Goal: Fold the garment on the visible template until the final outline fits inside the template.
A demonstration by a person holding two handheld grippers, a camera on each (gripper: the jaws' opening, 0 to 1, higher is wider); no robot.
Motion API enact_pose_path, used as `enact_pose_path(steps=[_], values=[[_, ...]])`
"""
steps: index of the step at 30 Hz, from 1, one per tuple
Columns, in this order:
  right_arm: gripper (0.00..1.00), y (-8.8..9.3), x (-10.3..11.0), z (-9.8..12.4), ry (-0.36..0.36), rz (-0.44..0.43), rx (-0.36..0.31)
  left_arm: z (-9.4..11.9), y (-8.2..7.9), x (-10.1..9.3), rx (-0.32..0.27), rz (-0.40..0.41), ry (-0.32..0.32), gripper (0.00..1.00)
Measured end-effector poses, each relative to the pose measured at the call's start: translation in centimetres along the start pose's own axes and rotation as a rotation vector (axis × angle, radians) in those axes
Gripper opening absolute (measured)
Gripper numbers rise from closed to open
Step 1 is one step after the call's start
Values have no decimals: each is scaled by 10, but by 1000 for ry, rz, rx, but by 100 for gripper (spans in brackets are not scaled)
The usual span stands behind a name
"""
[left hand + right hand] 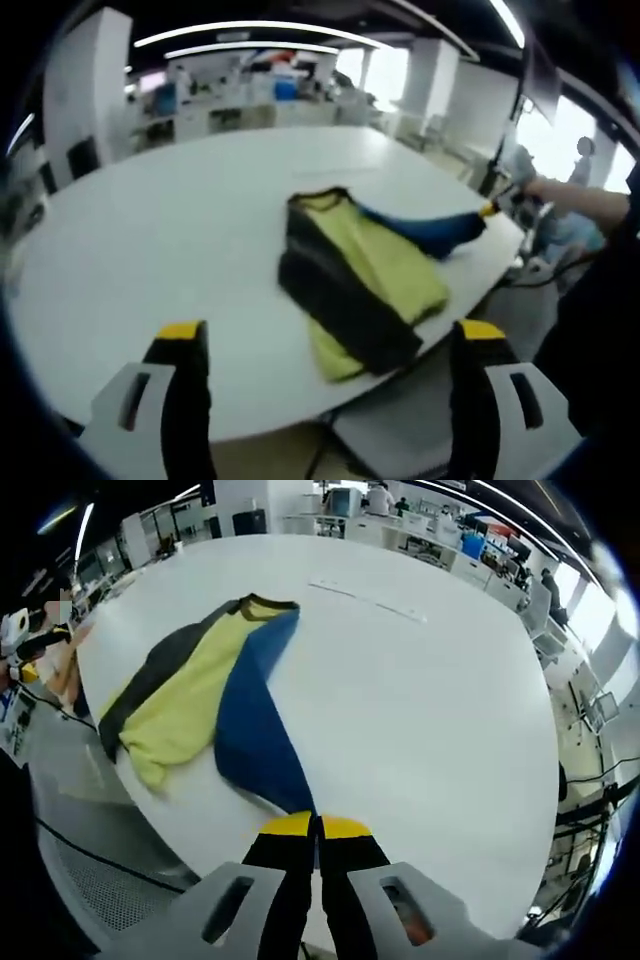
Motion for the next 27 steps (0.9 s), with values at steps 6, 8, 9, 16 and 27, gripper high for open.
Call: enact_pose_path(steps=[6, 8, 9, 16, 27], values=[[1, 2, -27, 1, 27, -12, 21, 3, 0, 0, 4, 4, -17, 96], [1, 5, -37, 1, 36, -6, 46, 3, 1, -1, 17, -6, -25, 96], [1, 5, -40, 1, 38, -1, 53, 3, 1, -1, 21, -9, -27, 96], [1, 9, -67, -5, 54, -5, 95, 0, 0, -2, 35, -8, -33, 96], [1, 19, -89, -16, 41, -51, 143, -5, 0, -1, 59, -11, -42, 96]])
Point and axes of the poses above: the point that each gripper's makers call its tool centre point, and the gripper's own axes: z roughly backward along the fingers, x roughly to its left, y roughly out of its underside, the point moved 7 cm from there along z, roughly backward along the fingers, and after that the axes turned 1 degree about y, right-handed, at the moved point
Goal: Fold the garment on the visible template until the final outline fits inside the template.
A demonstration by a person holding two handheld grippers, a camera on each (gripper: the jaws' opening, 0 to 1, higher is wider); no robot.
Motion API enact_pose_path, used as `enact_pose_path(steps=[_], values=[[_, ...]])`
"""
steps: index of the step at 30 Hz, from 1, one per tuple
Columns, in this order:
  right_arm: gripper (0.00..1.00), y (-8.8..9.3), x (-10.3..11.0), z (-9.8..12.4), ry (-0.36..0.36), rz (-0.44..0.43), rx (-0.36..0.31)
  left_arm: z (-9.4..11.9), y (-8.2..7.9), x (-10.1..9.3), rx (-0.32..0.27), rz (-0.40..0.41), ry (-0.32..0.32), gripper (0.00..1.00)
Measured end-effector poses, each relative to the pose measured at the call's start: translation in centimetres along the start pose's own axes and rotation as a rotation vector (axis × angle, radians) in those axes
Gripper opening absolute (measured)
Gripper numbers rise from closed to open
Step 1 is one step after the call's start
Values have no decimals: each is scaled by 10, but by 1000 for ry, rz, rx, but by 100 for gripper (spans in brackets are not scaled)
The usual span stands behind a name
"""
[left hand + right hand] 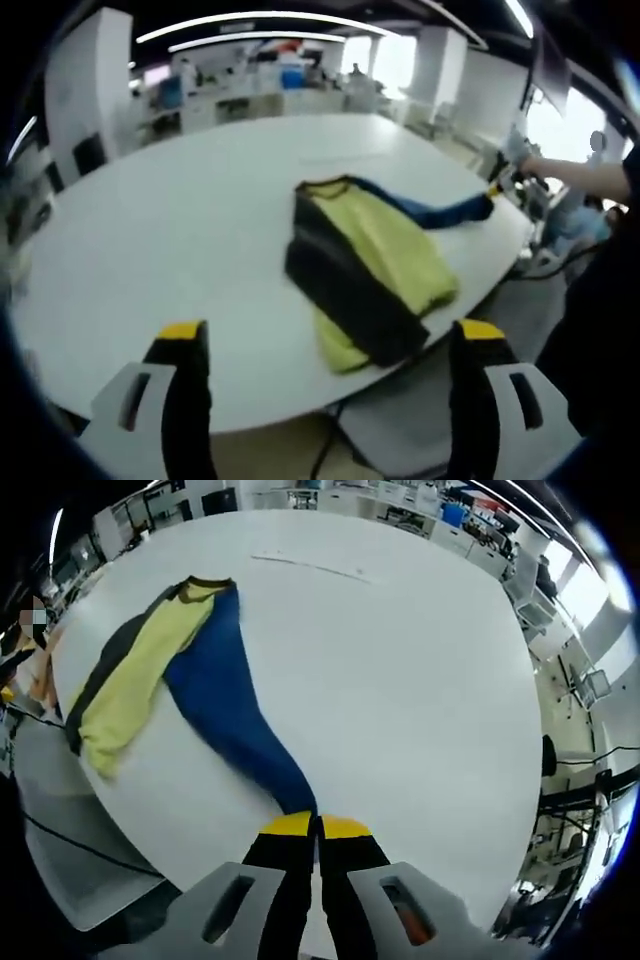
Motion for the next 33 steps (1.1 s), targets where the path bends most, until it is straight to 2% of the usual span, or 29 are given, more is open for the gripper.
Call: enact_pose_path(steps=[16, 33], values=[[1, 10, -32, -21, -8, -54, 76, -13, -2, -1, 44, -15, 1, 96], [1, 9, -59, -41, -4, -40, 130, -30, -6, -5, 55, 21, 1, 96]])
Point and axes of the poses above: the point that each gripper's makers call its tool centre point, and the gripper's own axes: z roughly backward along the fingers, x roughly to its left, y roughly out of its underside, the point moved 7 cm from there along z, roughly backward along the fingers, and after that the axes turned 1 degree about y, right-handed, at the moved point
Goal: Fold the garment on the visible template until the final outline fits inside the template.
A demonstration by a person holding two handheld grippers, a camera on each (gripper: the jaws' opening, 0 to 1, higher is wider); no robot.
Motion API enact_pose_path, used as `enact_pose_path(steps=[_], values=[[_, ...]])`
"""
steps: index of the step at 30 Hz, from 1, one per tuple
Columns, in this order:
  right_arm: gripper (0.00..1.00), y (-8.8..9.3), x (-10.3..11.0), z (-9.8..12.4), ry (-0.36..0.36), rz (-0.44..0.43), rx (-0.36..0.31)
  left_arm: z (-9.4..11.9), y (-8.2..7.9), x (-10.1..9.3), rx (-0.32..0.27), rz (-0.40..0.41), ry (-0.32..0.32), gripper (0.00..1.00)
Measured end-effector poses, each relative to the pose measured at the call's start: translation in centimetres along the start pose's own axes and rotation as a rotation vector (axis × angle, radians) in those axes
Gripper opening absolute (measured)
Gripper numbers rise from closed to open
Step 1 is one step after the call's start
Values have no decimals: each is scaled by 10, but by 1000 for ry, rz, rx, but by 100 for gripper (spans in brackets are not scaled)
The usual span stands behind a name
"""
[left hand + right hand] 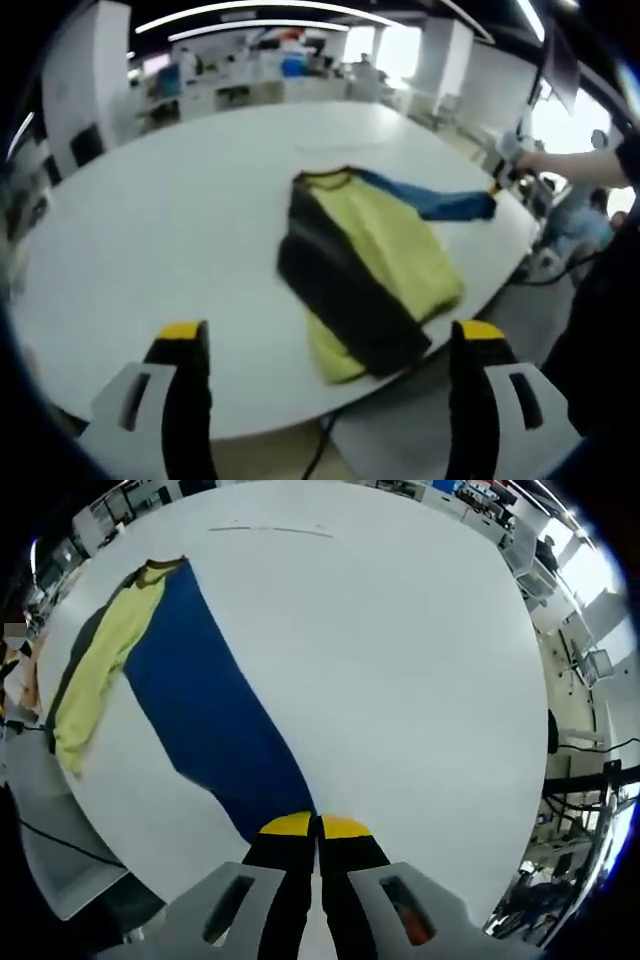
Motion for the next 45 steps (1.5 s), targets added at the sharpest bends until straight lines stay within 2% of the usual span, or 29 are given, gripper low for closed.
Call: enact_pose_path(steps=[9, 23, 33, 45], values=[[1, -4, -18, -13, 2, 4, 25, -3, 2, 0, 19, 10, -7, 96], [1, -9, -36, -32, 10, 5, 52, -7, -6, 2, 29, 5, -16, 96], [1, -10, -42, -42, 21, 25, 75, -8, -9, 5, 17, 31, -27, 96], [1, -14, -38, -39, 66, 32, 74, -7, -8, 6, 20, 38, -41, 96]])
Point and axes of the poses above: the point that each gripper's makers call its tool centre point, and the gripper's own axes: z roughly backward along the fingers, x roughly to its left, y roughly out of its underside, the point moved 7 cm from there along z, roughly backward along the fingers, and after that the axes turned 1 degree about y, right-handed, at the moved point
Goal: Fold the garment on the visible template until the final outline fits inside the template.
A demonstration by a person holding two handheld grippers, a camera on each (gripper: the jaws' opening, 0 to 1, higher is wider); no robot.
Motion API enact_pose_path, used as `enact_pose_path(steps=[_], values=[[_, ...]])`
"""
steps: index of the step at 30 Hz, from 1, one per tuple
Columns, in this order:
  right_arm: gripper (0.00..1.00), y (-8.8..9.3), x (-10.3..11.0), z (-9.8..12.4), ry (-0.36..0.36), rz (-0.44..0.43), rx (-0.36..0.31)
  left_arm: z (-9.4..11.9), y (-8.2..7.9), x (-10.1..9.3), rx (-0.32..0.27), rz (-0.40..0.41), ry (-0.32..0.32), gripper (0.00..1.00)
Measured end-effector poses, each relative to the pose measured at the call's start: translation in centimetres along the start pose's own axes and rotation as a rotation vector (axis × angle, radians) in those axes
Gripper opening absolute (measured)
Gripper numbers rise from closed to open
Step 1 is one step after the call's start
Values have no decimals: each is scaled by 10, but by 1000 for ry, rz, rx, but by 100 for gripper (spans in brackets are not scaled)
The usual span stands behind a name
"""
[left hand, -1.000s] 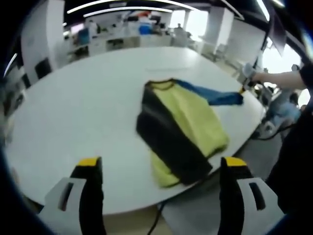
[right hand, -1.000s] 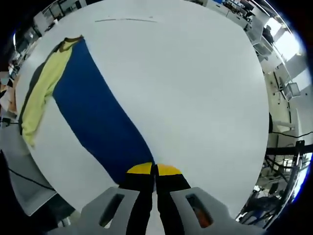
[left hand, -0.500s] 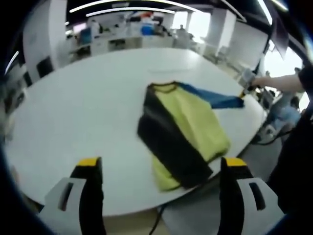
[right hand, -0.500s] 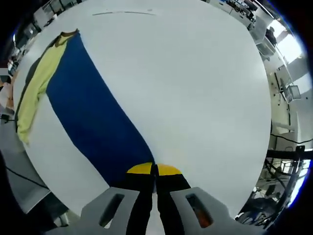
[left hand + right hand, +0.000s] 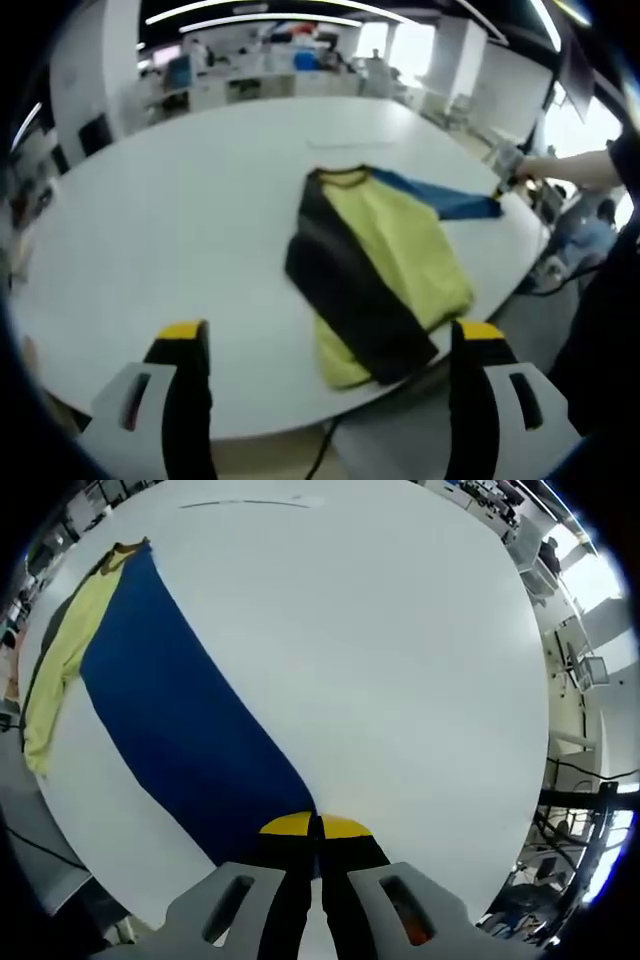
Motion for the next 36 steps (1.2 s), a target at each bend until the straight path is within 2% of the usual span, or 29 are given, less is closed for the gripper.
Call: enact_pose_path(steps=[10, 26, 33, 36], values=[[1, -2, 6, 2, 17, 2, 7, 1, 1, 1, 3, 4, -6, 96], [2, -4, 2, 0, 13, 32, 19, -4, 0, -2, 3, 3, 2, 95], [4, -3, -7, -9, 37, 48, 16, -3, 1, -1, 3, 5, 0, 95], [2, 1, -14, -12, 70, 67, 31, -3, 1, -1, 3, 5, 1, 95]])
Point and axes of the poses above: the point that each gripper's makers call its tool centre point, and the gripper's own axes: z roughly backward along the fingers, x roughly to its left, y roughly out of its underside, the point moved 7 cm from there along z, roughly backward along the fingers, and after that the axes turned 1 degree about y, right-handed, at the moved point
